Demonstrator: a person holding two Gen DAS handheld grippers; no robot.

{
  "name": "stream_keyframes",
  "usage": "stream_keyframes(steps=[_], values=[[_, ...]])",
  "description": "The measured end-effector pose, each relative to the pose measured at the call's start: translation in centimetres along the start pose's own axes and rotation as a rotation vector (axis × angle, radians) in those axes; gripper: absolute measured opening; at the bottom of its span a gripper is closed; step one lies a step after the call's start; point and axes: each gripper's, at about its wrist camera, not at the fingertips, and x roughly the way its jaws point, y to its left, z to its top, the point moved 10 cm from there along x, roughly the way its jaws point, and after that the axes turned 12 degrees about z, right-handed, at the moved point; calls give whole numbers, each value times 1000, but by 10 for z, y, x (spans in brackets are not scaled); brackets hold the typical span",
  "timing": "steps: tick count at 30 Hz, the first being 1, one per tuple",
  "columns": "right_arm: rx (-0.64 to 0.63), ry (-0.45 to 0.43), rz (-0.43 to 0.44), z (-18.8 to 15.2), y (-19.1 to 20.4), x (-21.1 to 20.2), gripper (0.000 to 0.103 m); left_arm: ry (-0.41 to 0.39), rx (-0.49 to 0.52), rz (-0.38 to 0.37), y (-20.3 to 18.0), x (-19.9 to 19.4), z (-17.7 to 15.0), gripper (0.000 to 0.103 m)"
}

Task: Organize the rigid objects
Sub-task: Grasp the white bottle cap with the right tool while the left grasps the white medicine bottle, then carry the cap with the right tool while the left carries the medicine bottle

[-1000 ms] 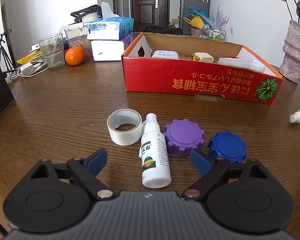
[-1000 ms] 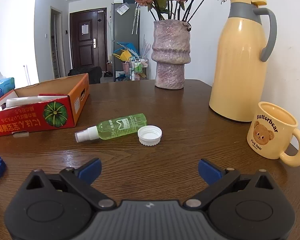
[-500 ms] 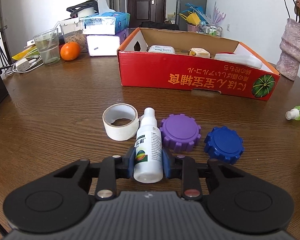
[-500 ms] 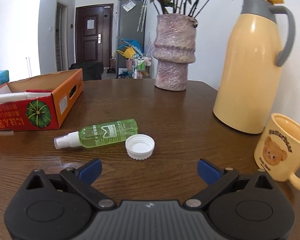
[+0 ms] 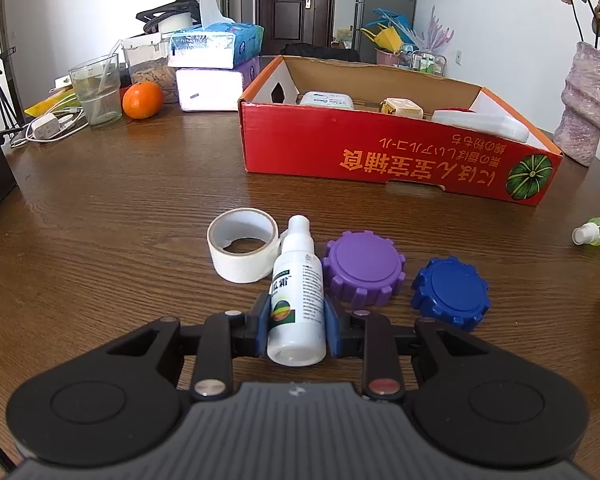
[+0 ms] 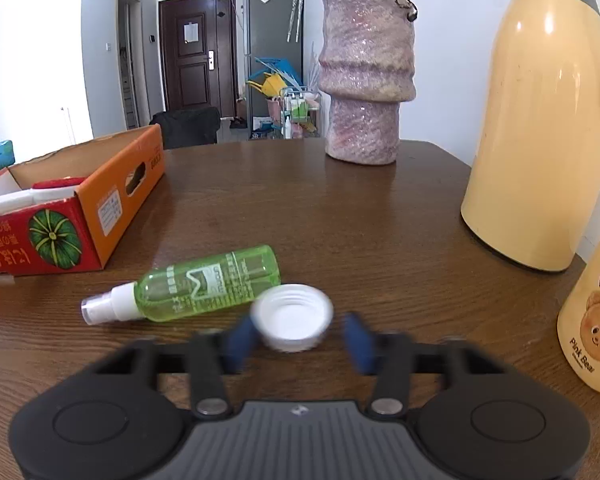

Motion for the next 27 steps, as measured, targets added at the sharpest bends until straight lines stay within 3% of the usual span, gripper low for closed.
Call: stream_keyframes(steps=[16, 27], values=[[-56, -80, -41, -4, 18, -27, 38, -5, -5, -3, 1, 2, 0, 29], [-95, -140, 15, -14, 67, -55, 38, -48, -16, -22, 2, -9, 6, 28]])
